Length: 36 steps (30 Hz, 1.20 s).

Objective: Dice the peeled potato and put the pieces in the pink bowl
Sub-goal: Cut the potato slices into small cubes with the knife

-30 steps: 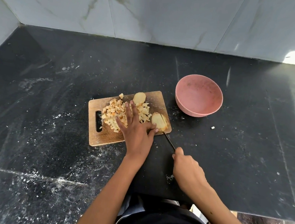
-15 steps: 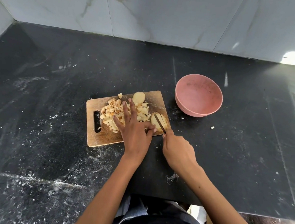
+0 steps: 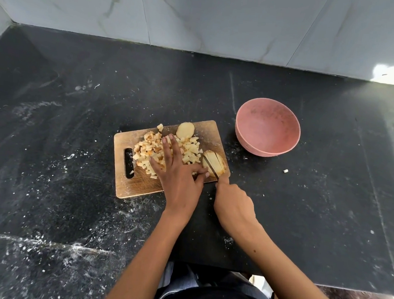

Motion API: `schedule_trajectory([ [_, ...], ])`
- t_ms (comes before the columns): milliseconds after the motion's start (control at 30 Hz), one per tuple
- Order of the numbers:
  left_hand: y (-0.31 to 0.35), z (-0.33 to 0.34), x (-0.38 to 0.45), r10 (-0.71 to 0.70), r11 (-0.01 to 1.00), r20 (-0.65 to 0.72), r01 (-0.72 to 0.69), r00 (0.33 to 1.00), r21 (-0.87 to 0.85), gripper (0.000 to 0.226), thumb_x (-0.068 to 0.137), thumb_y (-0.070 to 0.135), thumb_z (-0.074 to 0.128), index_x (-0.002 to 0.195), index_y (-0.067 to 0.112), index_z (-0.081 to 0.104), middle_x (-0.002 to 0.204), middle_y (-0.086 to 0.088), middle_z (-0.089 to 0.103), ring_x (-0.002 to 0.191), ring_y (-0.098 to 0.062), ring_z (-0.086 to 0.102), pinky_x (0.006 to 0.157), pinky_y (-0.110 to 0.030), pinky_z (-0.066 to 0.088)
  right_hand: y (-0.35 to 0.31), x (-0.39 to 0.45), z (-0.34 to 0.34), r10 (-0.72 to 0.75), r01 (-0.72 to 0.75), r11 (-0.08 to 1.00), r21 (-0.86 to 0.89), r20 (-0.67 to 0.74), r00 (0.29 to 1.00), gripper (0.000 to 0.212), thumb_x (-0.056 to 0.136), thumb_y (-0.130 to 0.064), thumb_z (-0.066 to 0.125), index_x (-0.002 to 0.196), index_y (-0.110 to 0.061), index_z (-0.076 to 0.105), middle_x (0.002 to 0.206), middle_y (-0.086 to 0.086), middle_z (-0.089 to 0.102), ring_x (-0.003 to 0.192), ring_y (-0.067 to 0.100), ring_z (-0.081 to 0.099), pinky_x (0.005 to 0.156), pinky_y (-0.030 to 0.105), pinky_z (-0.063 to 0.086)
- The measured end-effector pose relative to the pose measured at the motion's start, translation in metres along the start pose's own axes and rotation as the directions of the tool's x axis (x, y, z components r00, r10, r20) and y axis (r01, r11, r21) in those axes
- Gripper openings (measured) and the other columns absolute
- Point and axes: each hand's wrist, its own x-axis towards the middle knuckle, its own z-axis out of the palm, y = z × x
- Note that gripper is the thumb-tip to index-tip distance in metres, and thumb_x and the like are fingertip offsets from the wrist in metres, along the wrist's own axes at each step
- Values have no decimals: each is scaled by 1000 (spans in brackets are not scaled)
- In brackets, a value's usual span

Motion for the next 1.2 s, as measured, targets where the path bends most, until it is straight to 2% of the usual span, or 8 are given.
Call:
schedule_trajectory([
  [233, -1, -1, 1, 9, 1000, -4, -9, 1000, 3, 4, 82, 39, 72, 85, 37, 74, 161, -6, -3, 147, -25, -18, 103, -42, -34, 27, -35, 12, 4, -3, 1000, -9, 68, 998, 5, 101, -10, 32, 103, -14, 30, 104, 12, 61, 93, 33, 61, 65, 35, 37],
  [433, -4, 0, 3, 56, 997, 10, -56, 998, 47, 5, 84, 41, 70, 84, 37, 74, 161, -6, -5, 147, -27, -17, 108, -49, -24, 26, -32, 7, -20, 17, 996, 88, 37, 999, 16, 105, -25, 22, 95, -14, 27, 94, 12, 59, 73, 29, 46, 65, 35, 36],
  [567, -2, -2, 3, 101, 990, 21, -103, 995, 101, 7, 86, 39, 67, 85, 36, 73, 160, -7, -4, 147, -26, -17, 107, -49, -26, 25, -27, 9, -17, 14, 996, 87, 41, 999, 7, 103, -17, 29, 97, -15, 27, 97, 12, 60, 71, 28, 45, 64, 35, 37],
  [767, 4, -21, 22, 331, 910, 118, -350, 936, 221, 4, 81, 34, 73, 83, 31, 74, 158, -8, 21, 149, -26, 3, 110, -43, -28, 55, -47, 13, -79, 83, 986, 145, -34, 996, 24, 104, -33, 25, 91, -14, 30, 69, 0, 44, 66, 27, 45, 62, 35, 37],
  [867, 7, -29, 45, 509, 805, 274, -564, 816, 183, 27, 79, 27, 76, 105, 24, 72, 149, -5, 41, 143, -21, 29, 115, -38, -10, 69, -46, 10, -73, 111, 964, 243, -160, 984, 27, 103, -35, 28, 85, -16, 31, 61, -2, 42, 55, 21, 40, 57, 35, 34],
  [967, 9, -33, 71, 688, 630, 464, -776, 558, -1, 42, 80, 10, 74, 120, 17, 66, 140, -2, 52, 136, -18, 42, 117, -29, 7, 79, -41, 9, -26, 103, 937, 334, -227, 974, 28, 103, -35, 29, 82, -17, 31, 60, 1, 46, 55, 21, 42, 56, 36, 31],
  [1033, 13, -32, 84, 665, 560, 619, -827, 419, -41, 42, 86, 14, 69, 128, 19, 61, 142, 2, 50, 137, -16, 40, 119, -33, 18, 83, -39, 10, -3, 97, 924, 369, -248, 969, 30, 102, -36, 29, 81, -15, 32, 60, 2, 47, 58, 26, 45, 56, 36, 32],
  [1200, 13, -31, 101, 628, 597, 680, -795, 378, -109, 41, 87, 24, 69, 126, 19, 63, 136, 5, 55, 128, -14, 51, 111, -32, 32, 85, -34, 16, 3, 89, 915, 392, -229, 973, 29, 102, -35, 29, 80, -16, 32, 60, 2, 47, 58, 25, 44, 55, 35, 31],
])
